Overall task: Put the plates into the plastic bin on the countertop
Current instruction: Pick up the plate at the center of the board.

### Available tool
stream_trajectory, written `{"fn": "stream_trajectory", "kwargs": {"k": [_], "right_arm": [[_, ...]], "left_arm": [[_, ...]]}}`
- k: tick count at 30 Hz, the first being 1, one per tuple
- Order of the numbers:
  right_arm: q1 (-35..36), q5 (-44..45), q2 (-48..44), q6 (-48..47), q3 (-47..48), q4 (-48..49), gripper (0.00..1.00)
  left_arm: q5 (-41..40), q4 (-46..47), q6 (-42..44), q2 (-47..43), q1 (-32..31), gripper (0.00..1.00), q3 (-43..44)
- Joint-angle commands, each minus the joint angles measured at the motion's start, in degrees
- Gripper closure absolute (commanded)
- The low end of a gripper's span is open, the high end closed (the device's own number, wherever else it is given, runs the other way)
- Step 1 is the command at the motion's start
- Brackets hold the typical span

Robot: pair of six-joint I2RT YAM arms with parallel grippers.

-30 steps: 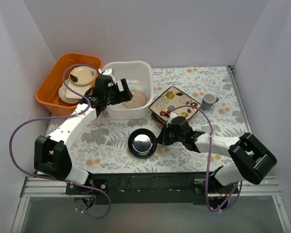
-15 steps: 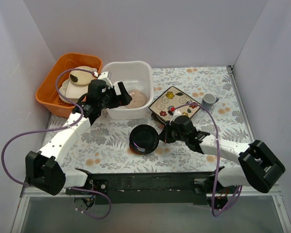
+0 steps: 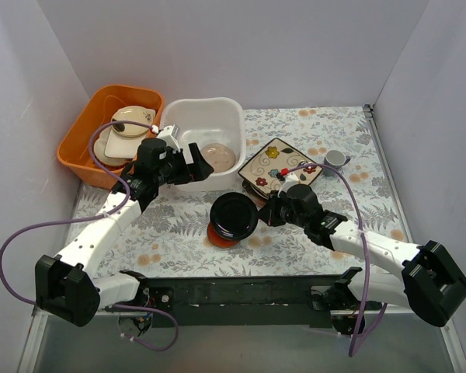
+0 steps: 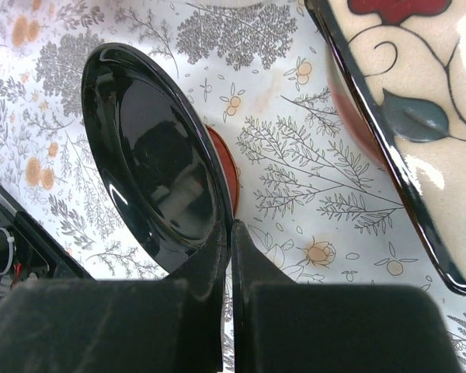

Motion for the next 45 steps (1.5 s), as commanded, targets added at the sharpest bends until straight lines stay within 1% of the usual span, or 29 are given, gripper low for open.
{"fn": "stream_trajectory", "kwargs": {"k": [1,7,11,17,18,24,27,30,40,44,45], "right_arm": [[-0.2,1.7,-3.4,-0.7,1.4,0.8,0.99],[-0.5,2.2,-6.0,-0.6,1.5,-0.2,0.99],[-0.8,2.2,-7.7,-0.7,1.4,-0.1,0.99],[-1.1,2.2,-9.2,-1.4,2.5,-1.2,0.99],[-1.2,3.9,-9.2,-1.4,2.8,-1.5,0.99],[-1.9,3.6,-10.5,-1.2,2.8,-1.7,0.99],[-2.0,3.4,-10.9,-0.9,2.8,-1.4,0.99],[-2.0,3.5,-11.5,-0.8,2.8,-1.3,0.99],[-2.1,3.6,-13.4,-0.8,3.4,-1.5,0.99],[-2.2,3.3,-13.4,-0.5,3.5,-1.0,0.99],[-2.2,3.1,-13.3,-0.5,3.6,-0.8,0.99]], "left_arm": [[4.6,2.9,0.2,-3.0,-0.1,0.03,-2.8],[7.4,4.3,0.1,-4.1,-0.1,0.04,-5.2],[11.7,6.3,0.5,-4.5,-0.1,0.05,-6.7],[17.7,7.6,0.9,-3.3,-0.1,0.07,-7.4],[18.3,7.7,1.0,-3.3,-0.1,0.08,-7.5],[23.9,9.7,0.8,-2.0,-0.1,0.11,-8.2],[25.3,10.7,0.6,-0.9,-0.6,0.13,-8.6],[25.6,10.5,0.7,0.0,-1.2,0.14,-8.5],[22.0,10.6,1.0,1.8,-4.2,0.15,-8.9],[21.8,12.4,0.3,2.7,-5.3,0.18,-10.1],[21.7,12.5,0.2,3.3,-5.5,0.21,-10.1]]}}
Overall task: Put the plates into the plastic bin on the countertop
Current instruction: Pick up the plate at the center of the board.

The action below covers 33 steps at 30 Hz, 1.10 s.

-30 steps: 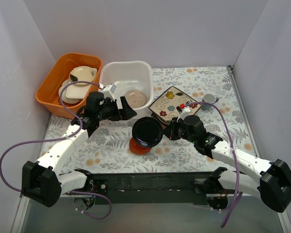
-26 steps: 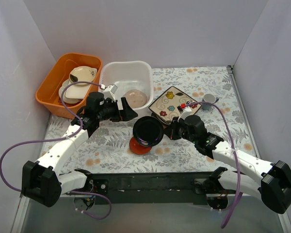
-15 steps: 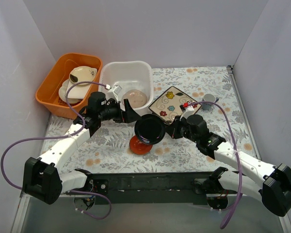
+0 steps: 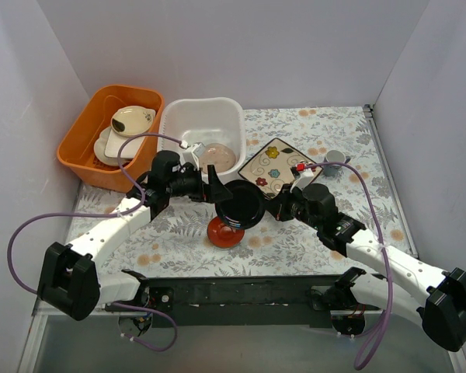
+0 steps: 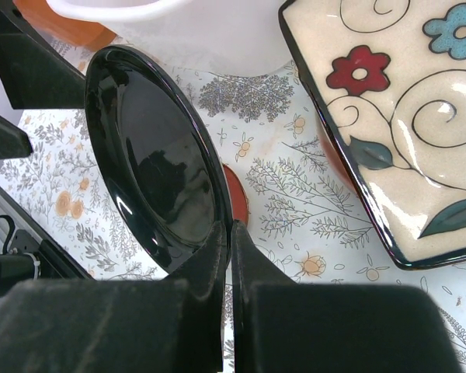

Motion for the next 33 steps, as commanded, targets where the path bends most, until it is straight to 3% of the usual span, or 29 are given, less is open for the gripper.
{"fn": "stream_trajectory", "kwargs": {"k": [1,9,13,16,17,26,33], "right_arm": [[-0.3,0.3,-1.1,0.7,3.4,3.1,0.99],[-0.3,0.2,-1.6,1.4,2.9,3.8,0.99],[-0.3,0.2,-1.5,1.7,2.6,4.5,0.99],[-0.3,0.2,-1.4,1.8,2.3,4.6,0.99],[-0.2,-1.4,-1.5,1.8,2.3,4.8,0.99],[-0.3,-2.9,-0.7,1.2,2.3,5.0,0.97],[-0.4,-3.7,-0.8,0.8,1.7,5.6,0.8]], "left_arm": [[-0.7,1.7,0.0,1.6,-1.4,0.22,-1.3],[-0.8,3.3,-0.6,2.6,-2.2,0.37,-2.4],[-0.1,4.1,-0.9,3.6,-2.4,0.54,-3.0],[0.1,4.8,-1.1,4.1,-2.7,0.92,-3.1],[-0.2,4.9,-1.2,4.2,-2.8,1.0,-3.2],[-1.7,5.0,-1.3,3.7,-3.0,1.0,-3.6],[-4.4,3.3,-0.5,3.1,-3.1,1.0,-2.4]]}}
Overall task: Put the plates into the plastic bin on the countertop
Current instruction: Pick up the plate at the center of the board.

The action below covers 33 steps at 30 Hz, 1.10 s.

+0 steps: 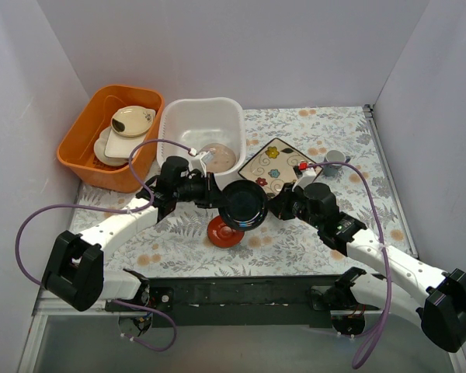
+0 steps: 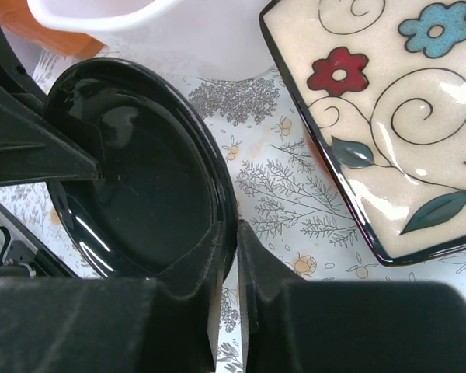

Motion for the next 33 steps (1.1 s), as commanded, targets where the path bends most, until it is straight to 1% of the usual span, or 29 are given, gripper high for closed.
{"fn": "stream_trajectory", "kwargs": {"k": [1,5,6,8,9,10,11,14,15,18,21,33], "right_arm": [[0.6,-4.2,-0.8,-0.2,1.5,6.3,0.78],[0.5,-4.3,-1.7,-0.2,1.0,6.5,0.68],[0.4,-4.3,-1.7,-0.7,1.2,6.4,0.6],[0.4,-4.2,-1.8,-1.0,1.2,6.1,0.53],[0.3,-4.1,-1.7,-1.0,1.2,6.0,0.45],[0.2,-4.0,-1.8,-1.1,1.2,5.7,0.41],[0.1,-3.9,-1.8,-1.2,1.2,5.3,0.33],[0.0,-3.6,-2.1,-1.4,1.0,5.1,0.21],[0.0,-3.6,-2.1,-1.5,0.8,5.0,0.13],[0.0,-3.4,-2.2,-2.0,0.6,4.7,0.03],[-0.1,-3.3,-2.7,-2.4,0.5,4.6,0.02],[-0.1,-2.8,-3.7,-2.8,-0.2,4.1,0.02]], "left_arm": [[-5.1,-1.5,1.2,-0.8,-0.3,1.0,0.8],[-6.2,-2.7,1.3,-0.5,-0.3,1.0,1.7],[-6.5,-2.7,1.3,-0.4,-0.3,1.0,1.8],[-7.5,-2.9,1.2,-0.4,-0.3,1.0,2.2],[-8.0,-3.1,1.4,-0.4,-0.3,1.0,2.4],[-8.3,-3.5,1.4,-0.5,-0.3,1.0,2.8],[-9.3,-3.8,1.6,-0.7,-0.3,1.0,3.0],[-10.9,-5.1,2.5,-0.9,-0.3,1.0,4.1],[-11.1,-5.6,2.8,-1.1,-0.3,1.0,4.4],[-11.4,-5.8,2.7,-1.7,-0.3,1.0,4.9],[-11.8,-5.8,2.5,-2.1,-0.3,1.0,4.9],[-12.3,-5.0,1.8,-2.8,-0.3,1.0,4.8]]}}
